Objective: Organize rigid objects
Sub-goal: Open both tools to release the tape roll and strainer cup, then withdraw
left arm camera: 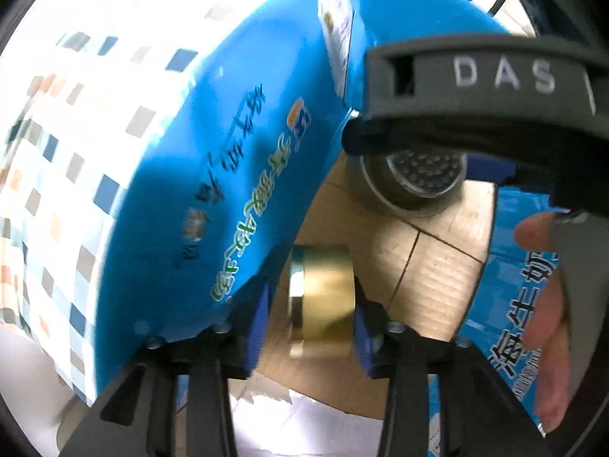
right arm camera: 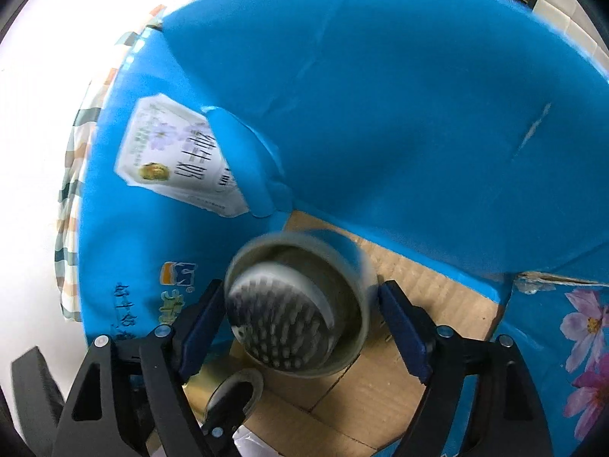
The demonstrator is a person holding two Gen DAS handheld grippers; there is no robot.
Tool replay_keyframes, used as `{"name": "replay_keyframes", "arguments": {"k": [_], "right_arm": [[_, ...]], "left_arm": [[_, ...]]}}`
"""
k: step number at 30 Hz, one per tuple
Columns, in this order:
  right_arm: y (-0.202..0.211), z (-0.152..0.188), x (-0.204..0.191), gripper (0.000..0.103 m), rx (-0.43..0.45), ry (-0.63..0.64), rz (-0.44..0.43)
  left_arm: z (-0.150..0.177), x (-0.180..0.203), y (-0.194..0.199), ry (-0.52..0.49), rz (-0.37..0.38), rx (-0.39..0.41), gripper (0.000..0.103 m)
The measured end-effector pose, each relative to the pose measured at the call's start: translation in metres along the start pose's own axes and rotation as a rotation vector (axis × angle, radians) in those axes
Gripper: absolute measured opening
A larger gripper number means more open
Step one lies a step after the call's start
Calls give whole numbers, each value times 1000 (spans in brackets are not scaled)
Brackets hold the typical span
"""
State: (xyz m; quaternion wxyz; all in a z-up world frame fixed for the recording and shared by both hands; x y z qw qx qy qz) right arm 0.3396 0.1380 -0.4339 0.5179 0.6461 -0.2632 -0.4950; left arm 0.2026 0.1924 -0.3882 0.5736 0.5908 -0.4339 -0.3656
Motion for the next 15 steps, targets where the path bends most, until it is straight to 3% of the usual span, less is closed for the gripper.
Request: {"name": "replay_keyframes", "arguments": {"k": [3,7,9,15], "right_arm": [[9,1,0,89,3,-4,-6],[24,8,-1,94,4,4,20],[34,11,1,96,10,6,22],[64,23,0,99,32,13,50]], "left_arm": [[-2,-2,13,-5,0,17,56],[-2,-8,32,13,29,40,96],[-2,-9,40,12,20,58,103],[-2,-22,60,23,-5,98,103]]}}
Point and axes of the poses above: each gripper's, at about its wrist camera, not at the fingertips, and y roughly against the way its jaws point, x to its right, z to its underside, the point moved 5 cm from there along -y, roughly the way its jaws point, and after that the axes turned 1 degree about -z, right-handed, at the moved point
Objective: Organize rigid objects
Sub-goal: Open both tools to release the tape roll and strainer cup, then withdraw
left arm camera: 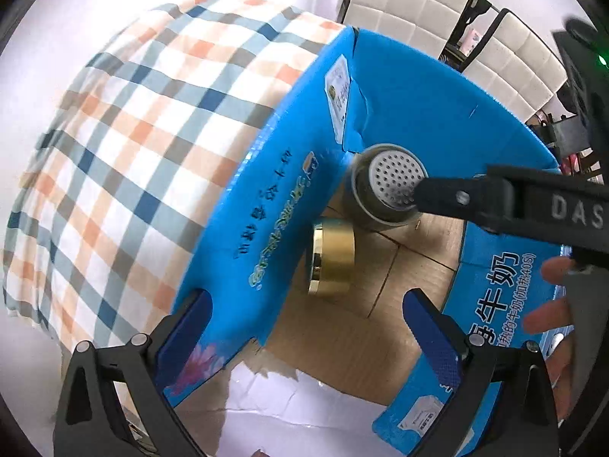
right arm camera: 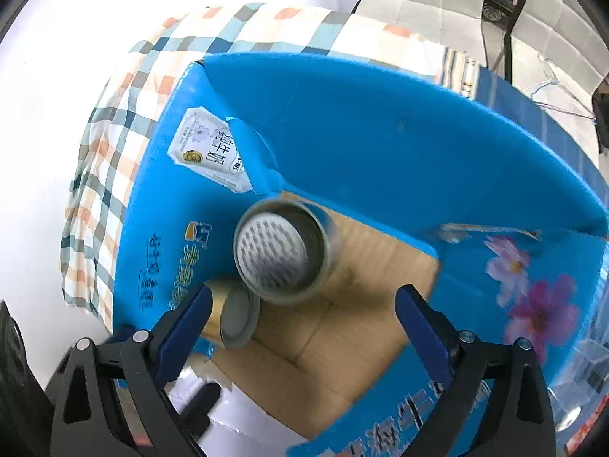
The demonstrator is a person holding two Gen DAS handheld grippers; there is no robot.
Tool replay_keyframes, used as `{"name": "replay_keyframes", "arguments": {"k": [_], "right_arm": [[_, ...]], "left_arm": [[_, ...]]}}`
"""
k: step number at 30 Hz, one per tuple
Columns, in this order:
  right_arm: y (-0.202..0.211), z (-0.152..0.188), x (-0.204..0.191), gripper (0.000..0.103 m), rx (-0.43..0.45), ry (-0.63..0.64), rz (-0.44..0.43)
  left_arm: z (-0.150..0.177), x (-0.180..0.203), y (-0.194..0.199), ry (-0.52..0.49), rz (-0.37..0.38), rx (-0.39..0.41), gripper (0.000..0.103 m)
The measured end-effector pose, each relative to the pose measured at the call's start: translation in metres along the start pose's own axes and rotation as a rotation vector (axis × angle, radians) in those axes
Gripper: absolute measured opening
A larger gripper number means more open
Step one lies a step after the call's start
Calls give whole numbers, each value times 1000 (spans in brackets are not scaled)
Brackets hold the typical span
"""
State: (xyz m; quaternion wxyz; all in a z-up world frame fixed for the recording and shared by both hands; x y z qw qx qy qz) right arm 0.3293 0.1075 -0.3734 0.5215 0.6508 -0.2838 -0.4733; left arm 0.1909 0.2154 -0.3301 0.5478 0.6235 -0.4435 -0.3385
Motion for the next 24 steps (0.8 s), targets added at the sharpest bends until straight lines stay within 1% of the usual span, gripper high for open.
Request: {"name": "replay_keyframes", "arguments": {"k": [2,3,5,8,13,17,20,22,24], "right_arm": [[11,7,2,99,10,2,9],[17,10,2,99,17,5,12],[26,14,1,99,25,14,19],[39,25,0,100,45,30,39],[63,47,-1,100,70,38,37],[85,62,-5,100,130,58,45],[101,73,-8,100,165,75,39],[113,82,-10,100,193,93,50],[122,88,-9,100,216,91,42]], "left_arm": [[4,-3,10,-4,-14,12,103],[10,5,16,-6,-18,16,103],[13,5,22,-11,-27,28,103],[16,4,32,-23,-40,49,103],[17,4,48,-38,-56,92,103],[20,5,66,-56,-72,127,103],[22,8,85,-70,-81,168,103],[25,13,93,-87,-81,180,103],[28,18,102,-101,-78,199,103]]}}
Point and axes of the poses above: each gripper's, at about its wrist camera, not at the fingertips, and y roughly against the way its jaws point, x to its right, z to its underside, the point moved 5 cm from there along -y, roughly the way its jaws point, and after that the axes turned 1 degree about -z, right-handed, at the moved point
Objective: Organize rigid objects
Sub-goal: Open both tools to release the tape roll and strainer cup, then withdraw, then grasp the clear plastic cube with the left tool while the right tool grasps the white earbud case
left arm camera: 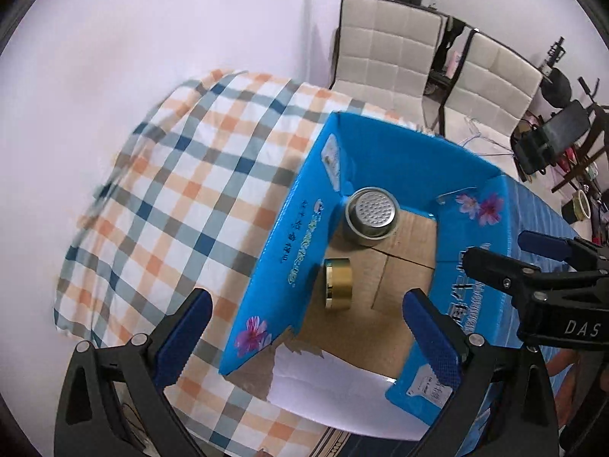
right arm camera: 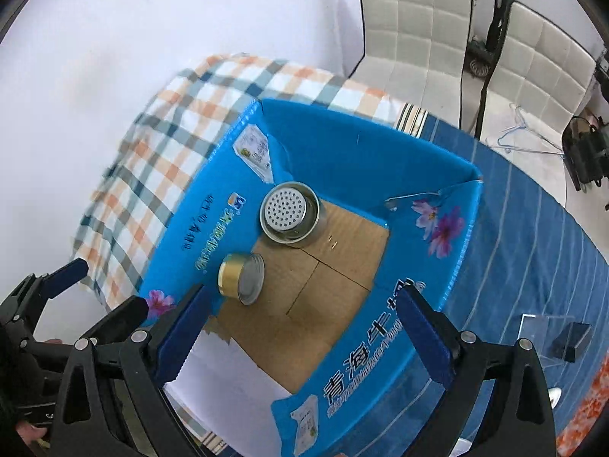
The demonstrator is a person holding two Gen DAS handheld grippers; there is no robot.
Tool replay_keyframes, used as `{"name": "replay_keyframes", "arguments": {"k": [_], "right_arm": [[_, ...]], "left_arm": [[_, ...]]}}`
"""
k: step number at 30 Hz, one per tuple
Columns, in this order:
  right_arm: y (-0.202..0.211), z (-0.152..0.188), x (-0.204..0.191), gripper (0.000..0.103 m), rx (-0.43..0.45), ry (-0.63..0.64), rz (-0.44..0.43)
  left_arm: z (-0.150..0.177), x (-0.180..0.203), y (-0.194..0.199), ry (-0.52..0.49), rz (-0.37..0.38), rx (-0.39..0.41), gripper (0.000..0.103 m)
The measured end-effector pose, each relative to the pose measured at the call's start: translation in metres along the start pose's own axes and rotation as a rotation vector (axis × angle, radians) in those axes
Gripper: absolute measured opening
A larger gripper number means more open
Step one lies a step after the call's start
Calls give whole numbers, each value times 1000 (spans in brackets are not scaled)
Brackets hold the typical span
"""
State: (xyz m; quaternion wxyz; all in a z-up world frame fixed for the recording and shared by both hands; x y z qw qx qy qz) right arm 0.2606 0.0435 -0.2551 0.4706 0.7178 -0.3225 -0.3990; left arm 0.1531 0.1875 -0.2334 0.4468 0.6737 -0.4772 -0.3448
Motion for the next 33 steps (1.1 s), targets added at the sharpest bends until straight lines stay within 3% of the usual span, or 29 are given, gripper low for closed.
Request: {"name": "replay_keyframes", "arguments": {"k": [9,15,25,31,33], "right_arm": [[60,28,15,100,87,-44,-58],[94,59,46,100,150,-124,-63],[108,146,191,100,156,-478,38],[105,194,295,100,136,-698,173],[101,206,322,100,124,-761,188]], "left_arm": [[6,27,42,-49,17,73,103],[7,75,56,-121,64,93,103],[22,215,15,-315,155,-2,103],[19,306,-23,-273,308,-180,103],[15,335,-34,-259,332,-205,103]]}}
Point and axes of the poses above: each gripper's, at about its wrist camera, not at the fingertips, and y roughly against the way its jaws point, x to its right, z to its underside, the point moved 5 cm from there along -y, roughly the way its jaws point, and after that the axes turned 1 degree about -z, right-handed, at the moved point
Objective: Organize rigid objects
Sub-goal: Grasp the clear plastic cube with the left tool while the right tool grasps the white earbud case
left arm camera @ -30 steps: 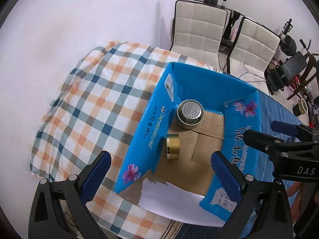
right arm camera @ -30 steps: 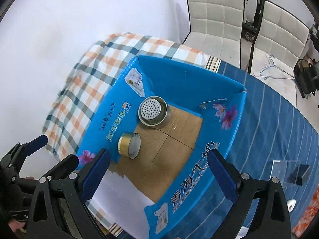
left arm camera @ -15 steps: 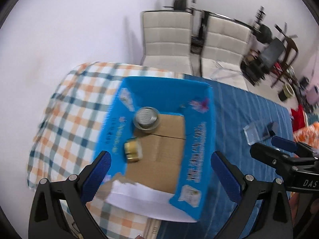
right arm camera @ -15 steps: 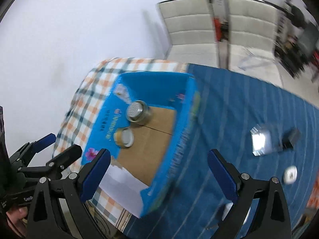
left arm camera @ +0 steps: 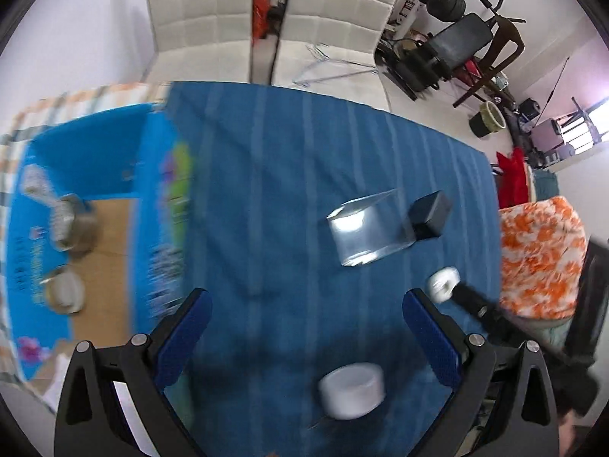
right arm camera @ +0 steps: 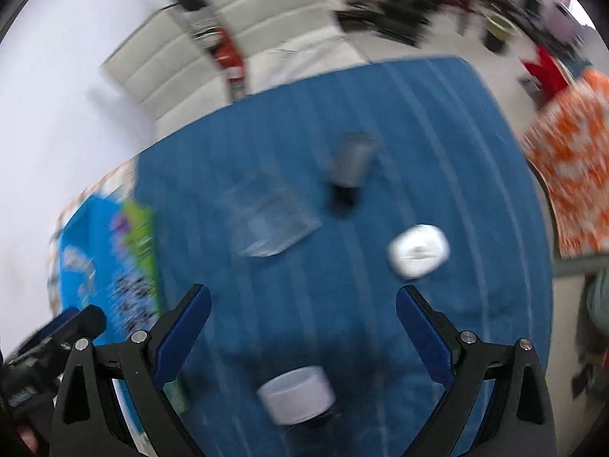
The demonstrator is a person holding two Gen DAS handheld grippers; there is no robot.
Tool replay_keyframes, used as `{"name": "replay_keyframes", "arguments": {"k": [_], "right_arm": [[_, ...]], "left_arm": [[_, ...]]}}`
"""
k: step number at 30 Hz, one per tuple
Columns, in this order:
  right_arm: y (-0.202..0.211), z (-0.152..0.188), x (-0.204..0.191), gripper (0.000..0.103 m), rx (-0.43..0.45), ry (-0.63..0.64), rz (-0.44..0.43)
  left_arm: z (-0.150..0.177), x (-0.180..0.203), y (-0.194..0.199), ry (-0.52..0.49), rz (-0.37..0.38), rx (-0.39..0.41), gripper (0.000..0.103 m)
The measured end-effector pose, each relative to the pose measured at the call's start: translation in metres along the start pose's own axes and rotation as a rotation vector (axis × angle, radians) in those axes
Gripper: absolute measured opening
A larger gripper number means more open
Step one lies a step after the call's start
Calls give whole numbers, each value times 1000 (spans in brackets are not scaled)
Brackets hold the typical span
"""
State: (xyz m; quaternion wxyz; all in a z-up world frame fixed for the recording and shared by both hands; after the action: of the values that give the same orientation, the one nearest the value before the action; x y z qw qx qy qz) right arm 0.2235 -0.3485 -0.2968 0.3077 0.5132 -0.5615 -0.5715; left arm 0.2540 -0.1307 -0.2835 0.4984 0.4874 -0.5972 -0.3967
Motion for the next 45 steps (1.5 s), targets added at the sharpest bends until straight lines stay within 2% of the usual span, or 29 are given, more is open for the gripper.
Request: {"name": "replay_keyframes", "arguments": {"k": [4,6,9,14,15,16,17,18,19,21,24,27,31,32,33,34,36,38,40,45], "right_arm": [[-21,-22,58,96,-16,-129,4],[-31,-30,73,88,-26,-160,-3],[-45,-37,96,87,-39,-193,3],[-64,-44,114,87,-65,-206,-1],[-68,-45,116,87,-78,-202,1],[-71,-45,118,87,-83,-203,3],[-75,-46,120,87,-91,-206,-6],[-79,-46,122,87,-102,-206,-8],[-79,-46,123,87,-106,-208,-8],[-85,-46,125,87,-120,-219,-23],[-92,-45,128,87,-138,-234,-26],[-98,-44,131,87,-150,-241,-24],[-106,-38,128,87,-165,-239,-6],[-109,-36,127,85,-167,-247,10],[-112,-35,126,77,-168,-260,4],[-115,-34,125,75,-175,-269,14],[-116,-37,123,65,-148,-269,36],[-118,-39,117,58,-152,-234,59],[-120,-40,107,58,-179,-148,60],[-128,-28,81,58,-301,192,105]], "left_arm": [[-27,41,-37,4,20,-62,103],[-35,57,-56,-7,21,-95,103],[-44,75,-84,-31,-5,-133,103],[-46,84,-124,-102,-103,-191,102],[-46,86,-129,-109,-109,-199,101],[-45,86,-133,-117,-114,-205,93],[-45,86,-137,-123,-130,-207,90],[-45,85,-138,-128,-141,-200,82],[-46,84,-138,-134,-147,-187,70],[-44,80,-134,-149,-144,-168,68],[-36,73,-125,-215,-196,-148,67],[-12,55,-108,-268,-246,-138,67],[22,27,-101,-269,-279,-157,67],[29,20,-102,-247,-269,-169,67],[36,13,-102,-219,-259,-171,68],[37,11,-100,-207,-251,-159,68],[41,6,-97,-191,-243,-171,68],[44,3,-95,-187,-239,-181,68],[44,1,-95,-187,-235,-192,68],[36,-3,-100,-152,-212,-222,68]]}}
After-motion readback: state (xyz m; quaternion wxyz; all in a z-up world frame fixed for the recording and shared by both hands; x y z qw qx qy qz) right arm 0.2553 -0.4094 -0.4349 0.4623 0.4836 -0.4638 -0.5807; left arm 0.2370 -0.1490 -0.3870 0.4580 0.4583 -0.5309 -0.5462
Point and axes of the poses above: each gripper's, at about its wrist camera, not at the fingertips, and y roughly against the way its jaws point, x to its right, z to its underside, the point moved 5 cm from there along -y, roughly the way its jaws point, and after that the axes turned 1 degree about -z, right-handed, at the moved point
